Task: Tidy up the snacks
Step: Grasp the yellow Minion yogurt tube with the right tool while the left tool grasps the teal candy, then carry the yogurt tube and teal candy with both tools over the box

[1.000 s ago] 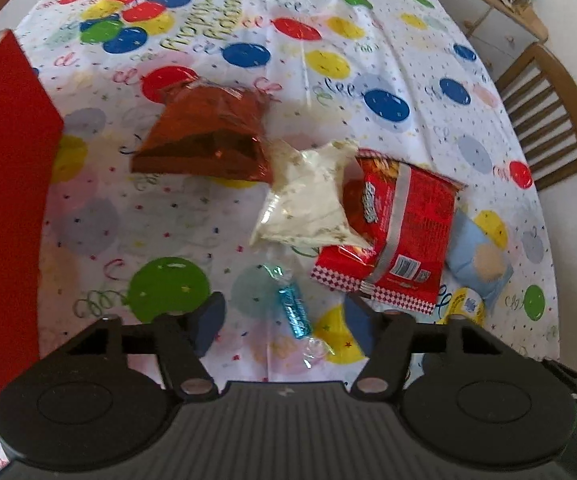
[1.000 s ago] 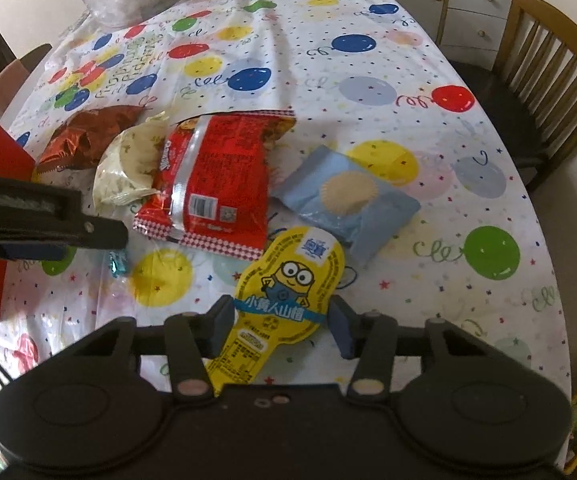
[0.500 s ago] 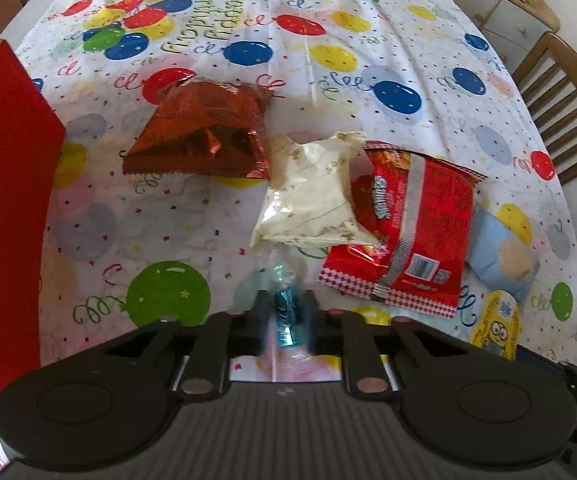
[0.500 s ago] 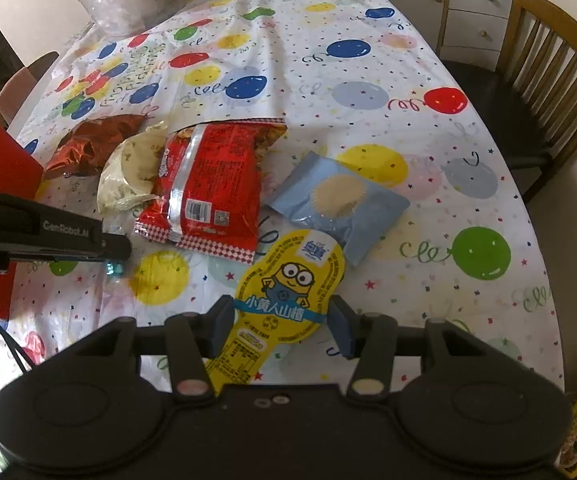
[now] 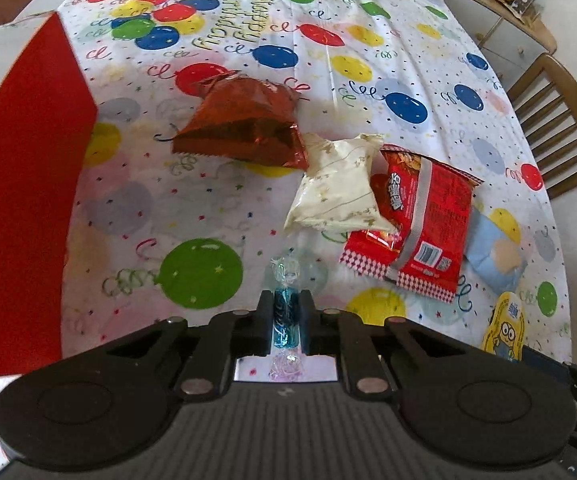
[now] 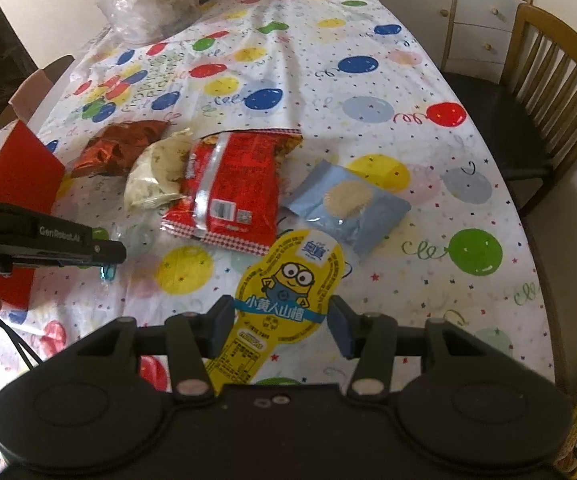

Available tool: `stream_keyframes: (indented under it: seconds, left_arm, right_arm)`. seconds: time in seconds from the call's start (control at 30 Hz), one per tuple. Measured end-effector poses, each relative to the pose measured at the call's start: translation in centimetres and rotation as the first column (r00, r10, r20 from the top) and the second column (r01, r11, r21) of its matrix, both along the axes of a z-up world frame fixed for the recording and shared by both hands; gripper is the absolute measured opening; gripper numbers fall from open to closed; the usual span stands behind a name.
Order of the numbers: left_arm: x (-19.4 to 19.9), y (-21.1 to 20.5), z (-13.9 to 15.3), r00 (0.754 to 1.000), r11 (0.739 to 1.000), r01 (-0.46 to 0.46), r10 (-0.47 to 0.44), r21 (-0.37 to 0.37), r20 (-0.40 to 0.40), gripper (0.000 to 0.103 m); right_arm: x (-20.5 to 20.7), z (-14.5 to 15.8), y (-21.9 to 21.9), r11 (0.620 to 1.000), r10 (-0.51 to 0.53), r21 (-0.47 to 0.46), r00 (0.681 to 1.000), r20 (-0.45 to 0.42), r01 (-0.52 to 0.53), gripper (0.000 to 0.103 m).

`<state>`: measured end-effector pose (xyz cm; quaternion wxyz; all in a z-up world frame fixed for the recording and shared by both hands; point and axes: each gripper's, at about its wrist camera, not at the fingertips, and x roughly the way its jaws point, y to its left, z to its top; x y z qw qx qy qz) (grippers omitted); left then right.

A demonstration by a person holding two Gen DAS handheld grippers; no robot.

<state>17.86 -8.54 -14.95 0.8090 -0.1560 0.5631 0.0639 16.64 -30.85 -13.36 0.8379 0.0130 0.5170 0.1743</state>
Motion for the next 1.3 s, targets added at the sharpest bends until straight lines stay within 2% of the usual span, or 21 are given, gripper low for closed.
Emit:
stream_keyframes:
  seconds: [0.5,0.93,1.3]
  left_arm:
    - [-5.5,4.3,5.9,0.991,0.999,0.034,-0.030,-0.024,0.131,0.012]
    - [-9.1,11.1,9.5,0.979,0.999,0.010,-0.001,-0.044,0.202,0.012]
    - [-11.1,17.5,10.9,0.970,0.999,-0.031,0.039,-0.035,0.239,0.012]
  right_arm:
    - [-3.4,4.9,4.3,0.992,0.128,-0.008,0.988,0.088,-0.128,0.049]
    - [-5.7,8.3,11.5,0.976,0.212,0.006,0.965,0.152,-0.215,0.049]
    - [-7.0,10.4,18.7,0.953,0.296,0.001,0.933,0.204,-0.302,0.049]
